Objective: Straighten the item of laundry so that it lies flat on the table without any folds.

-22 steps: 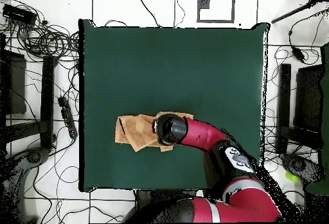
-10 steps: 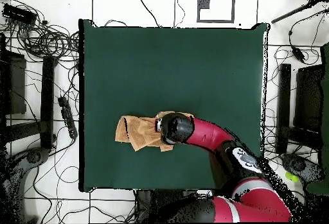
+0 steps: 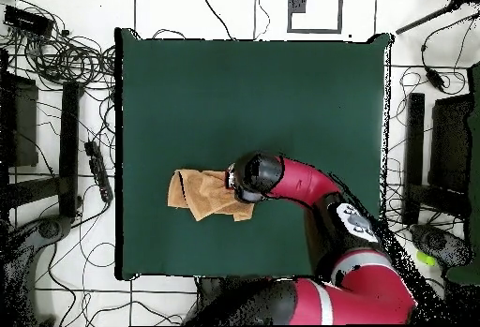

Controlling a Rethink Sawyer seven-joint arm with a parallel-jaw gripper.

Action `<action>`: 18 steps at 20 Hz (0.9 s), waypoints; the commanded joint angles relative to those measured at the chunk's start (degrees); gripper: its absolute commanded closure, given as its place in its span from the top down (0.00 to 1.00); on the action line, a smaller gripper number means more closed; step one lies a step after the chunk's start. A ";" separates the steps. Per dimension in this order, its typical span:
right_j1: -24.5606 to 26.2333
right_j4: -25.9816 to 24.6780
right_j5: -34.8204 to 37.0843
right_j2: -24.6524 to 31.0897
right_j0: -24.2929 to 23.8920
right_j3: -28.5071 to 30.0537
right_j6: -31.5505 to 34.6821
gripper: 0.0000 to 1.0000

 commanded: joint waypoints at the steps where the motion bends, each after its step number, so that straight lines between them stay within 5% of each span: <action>1: 7.00 4.49 13.67 2.53 4.75 -10.19 11.12 0.00; 12: 6.96 7.81 33.37 2.12 6.66 -23.02 15.78 0.00; 18: 3.13 10.37 41.39 1.90 7.21 -24.93 18.20 0.00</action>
